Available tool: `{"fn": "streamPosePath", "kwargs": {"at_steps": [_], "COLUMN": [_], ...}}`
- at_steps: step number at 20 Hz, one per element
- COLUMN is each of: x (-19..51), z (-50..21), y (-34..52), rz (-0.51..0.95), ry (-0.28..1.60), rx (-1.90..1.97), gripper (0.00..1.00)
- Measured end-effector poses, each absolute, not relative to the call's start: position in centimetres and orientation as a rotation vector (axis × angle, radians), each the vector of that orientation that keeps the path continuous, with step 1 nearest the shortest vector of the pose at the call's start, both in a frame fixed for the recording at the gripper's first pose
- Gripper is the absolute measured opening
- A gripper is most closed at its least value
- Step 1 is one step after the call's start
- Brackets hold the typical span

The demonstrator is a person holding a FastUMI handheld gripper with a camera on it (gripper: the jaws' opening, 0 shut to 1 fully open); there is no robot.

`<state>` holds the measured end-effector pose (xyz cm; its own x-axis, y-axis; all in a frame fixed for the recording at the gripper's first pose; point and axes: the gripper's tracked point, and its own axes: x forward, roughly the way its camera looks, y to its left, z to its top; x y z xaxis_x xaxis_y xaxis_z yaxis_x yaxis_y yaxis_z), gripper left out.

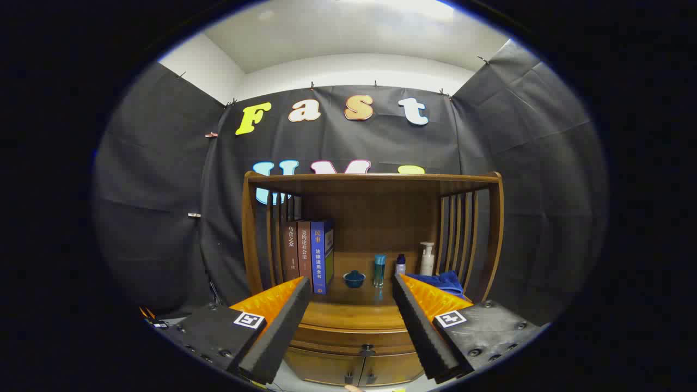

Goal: Pull open the drawer, take out the items inside it, and place them on the countertop above the cabinet.

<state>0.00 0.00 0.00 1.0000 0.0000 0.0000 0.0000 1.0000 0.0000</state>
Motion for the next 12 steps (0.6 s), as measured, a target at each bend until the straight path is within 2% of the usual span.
{"fn": "streamPosePath", "kwargs": {"at_steps": [12], "x": [0.50], "z": [-1.06], "y": [-0.86], "rz": [-0.012], "ry": [0.039], "rx": [0.023], "gripper": [0.98]}}
